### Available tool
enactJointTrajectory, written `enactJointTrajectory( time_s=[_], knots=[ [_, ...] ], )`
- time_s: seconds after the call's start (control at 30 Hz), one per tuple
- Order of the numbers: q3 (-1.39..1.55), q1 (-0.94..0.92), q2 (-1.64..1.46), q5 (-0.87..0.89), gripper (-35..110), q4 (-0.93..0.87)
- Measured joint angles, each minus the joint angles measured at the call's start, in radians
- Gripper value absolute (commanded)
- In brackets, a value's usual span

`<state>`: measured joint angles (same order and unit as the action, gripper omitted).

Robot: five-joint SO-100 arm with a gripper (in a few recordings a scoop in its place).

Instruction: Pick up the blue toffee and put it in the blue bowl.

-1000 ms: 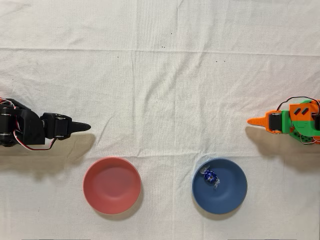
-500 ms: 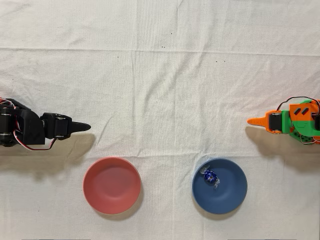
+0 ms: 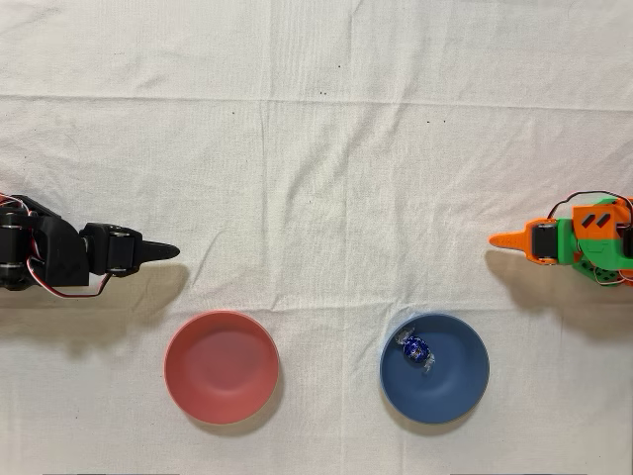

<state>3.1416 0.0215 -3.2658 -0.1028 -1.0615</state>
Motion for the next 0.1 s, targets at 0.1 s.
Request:
enactJointTrajectory(
  time_s=[0.1],
  knots=[
    [0.0, 0.0, 0.0, 0.0, 0, 0.0]
  ],
)
